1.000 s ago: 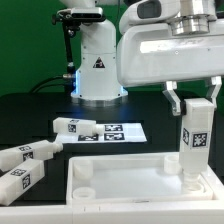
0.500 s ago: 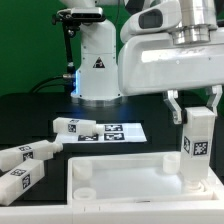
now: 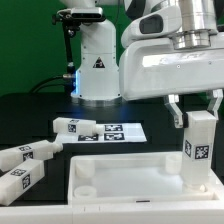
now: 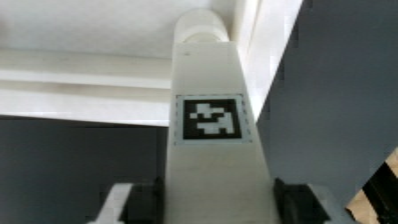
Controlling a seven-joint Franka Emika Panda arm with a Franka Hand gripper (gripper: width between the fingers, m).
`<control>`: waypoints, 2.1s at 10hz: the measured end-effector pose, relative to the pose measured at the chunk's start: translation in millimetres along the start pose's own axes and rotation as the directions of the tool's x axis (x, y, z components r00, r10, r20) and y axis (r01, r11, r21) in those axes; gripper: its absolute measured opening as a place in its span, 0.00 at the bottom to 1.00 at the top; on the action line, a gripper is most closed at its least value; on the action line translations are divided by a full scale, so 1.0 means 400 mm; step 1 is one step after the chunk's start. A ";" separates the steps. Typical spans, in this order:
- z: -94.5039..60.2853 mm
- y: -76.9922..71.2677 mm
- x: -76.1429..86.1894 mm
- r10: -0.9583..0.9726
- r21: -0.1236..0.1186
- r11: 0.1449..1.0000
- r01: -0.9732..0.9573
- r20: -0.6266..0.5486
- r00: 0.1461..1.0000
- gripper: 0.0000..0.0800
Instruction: Assemble desk
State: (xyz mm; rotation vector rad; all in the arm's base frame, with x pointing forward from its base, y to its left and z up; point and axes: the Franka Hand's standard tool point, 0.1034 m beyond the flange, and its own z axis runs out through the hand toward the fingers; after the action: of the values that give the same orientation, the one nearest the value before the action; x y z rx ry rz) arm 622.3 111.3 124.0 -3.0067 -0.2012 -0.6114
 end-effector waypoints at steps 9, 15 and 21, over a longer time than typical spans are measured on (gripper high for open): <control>0.001 0.003 0.017 0.061 -0.016 0.998 -0.059 0.359 0.932 0.81; 0.002 -0.007 0.030 0.236 -0.077 0.971 -0.226 0.460 0.856 0.49; 0.006 -0.024 0.019 0.805 -0.270 0.592 -0.759 0.246 0.540 0.36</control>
Offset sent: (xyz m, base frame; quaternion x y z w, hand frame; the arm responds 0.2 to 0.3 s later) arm 0.0039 -0.0103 0.0158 -0.0299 -0.0594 0.0127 0.9977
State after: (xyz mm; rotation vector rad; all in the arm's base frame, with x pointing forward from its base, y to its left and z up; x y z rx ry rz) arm 628.8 122.0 125.3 -2.8180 1.1832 0.0206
